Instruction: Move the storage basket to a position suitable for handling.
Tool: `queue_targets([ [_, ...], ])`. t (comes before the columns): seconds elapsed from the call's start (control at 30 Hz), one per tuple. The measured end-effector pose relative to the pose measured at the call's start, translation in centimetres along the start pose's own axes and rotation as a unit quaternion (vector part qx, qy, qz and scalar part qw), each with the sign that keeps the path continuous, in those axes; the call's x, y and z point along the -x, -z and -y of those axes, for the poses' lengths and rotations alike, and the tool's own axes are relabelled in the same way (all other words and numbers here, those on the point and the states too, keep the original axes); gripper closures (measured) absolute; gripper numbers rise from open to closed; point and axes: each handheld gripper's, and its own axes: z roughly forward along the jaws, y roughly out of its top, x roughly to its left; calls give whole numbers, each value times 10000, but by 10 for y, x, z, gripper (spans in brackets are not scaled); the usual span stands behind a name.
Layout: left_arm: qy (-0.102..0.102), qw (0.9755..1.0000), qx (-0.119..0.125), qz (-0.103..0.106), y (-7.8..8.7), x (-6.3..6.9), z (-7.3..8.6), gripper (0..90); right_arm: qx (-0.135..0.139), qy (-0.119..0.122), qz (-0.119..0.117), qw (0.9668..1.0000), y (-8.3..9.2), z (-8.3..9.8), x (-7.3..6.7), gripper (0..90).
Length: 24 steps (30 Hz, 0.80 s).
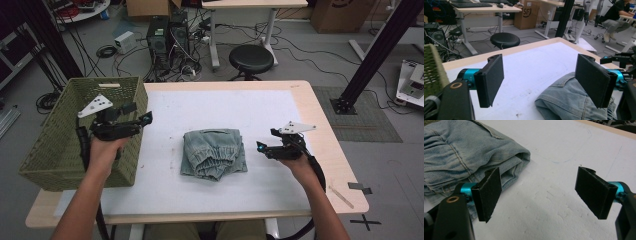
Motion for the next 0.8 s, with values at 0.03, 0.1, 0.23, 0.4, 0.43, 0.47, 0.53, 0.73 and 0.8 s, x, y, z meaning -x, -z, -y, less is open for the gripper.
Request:
queue_targets([
  [0.03,-1,10000,13,32,-4,3,1,234,16,13,5,10000,0,0,1,220],
  [0.1,-17,10000,36,78,-11,11,3,234,16,28,9,10000,1,0,2,220],
  [0.23,-26,9999,12,150,-22,24,8,234,39,18,15,10000,2,2,5,220],
  [0.4,-21,9997,15,233,-34,36,11,234,66,-24,25,10000,6,3,6,220],
  [0.43,-29,9997,2,253,-37,39,11,234,72,-20,27,10000,6,3,6,220],
  [0.47,-26,9996,-11,282,-39,41,12,234,87,-10,41,10000,7,4,7,220],
  [0.53,-77,9995,-40,290,-45,46,13,234,79,-31,37,10000,7,4,7,220],
  [0.73,-118,9993,-163,327,-57,54,17,234,68,0,8,10000,7,5,6,220],
  [0.8,-121,9991,-199,341,-59,55,18,234,81,4,4,10000,7,5,6,220],
])
